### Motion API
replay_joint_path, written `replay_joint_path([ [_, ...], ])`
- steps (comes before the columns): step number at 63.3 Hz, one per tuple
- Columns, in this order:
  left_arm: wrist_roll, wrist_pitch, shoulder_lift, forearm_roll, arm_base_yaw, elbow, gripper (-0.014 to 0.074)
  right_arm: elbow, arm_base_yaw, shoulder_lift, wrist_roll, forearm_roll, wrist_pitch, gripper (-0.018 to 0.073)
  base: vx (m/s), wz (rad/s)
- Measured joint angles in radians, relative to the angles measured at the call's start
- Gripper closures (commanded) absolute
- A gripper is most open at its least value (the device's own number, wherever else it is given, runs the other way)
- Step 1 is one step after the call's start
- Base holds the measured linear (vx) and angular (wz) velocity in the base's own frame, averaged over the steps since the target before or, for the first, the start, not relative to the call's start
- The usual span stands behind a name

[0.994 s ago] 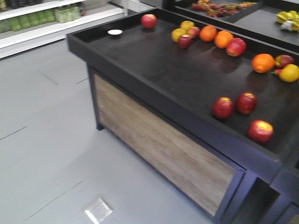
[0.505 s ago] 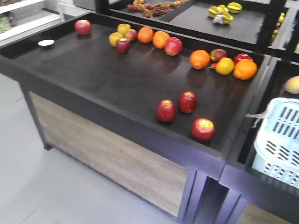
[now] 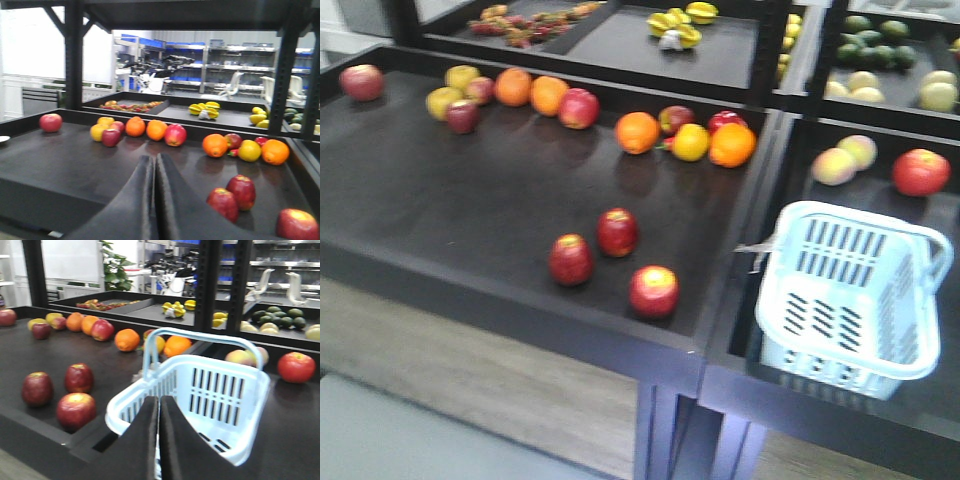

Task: Pick three apples into basket with both arms
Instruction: 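Turn the base and approach the table holding the light-blue basket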

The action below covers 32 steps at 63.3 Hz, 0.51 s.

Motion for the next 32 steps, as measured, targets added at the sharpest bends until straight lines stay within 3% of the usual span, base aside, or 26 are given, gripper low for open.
replay_joint_path([
  [32, 0.0, 0.0, 0.0, 0.0, 0.0, 0.0, 0.0603, 0.0, 0.0, 0.0, 0.0, 0.0, 0.0, 0.0568, 0.09, -0.36],
])
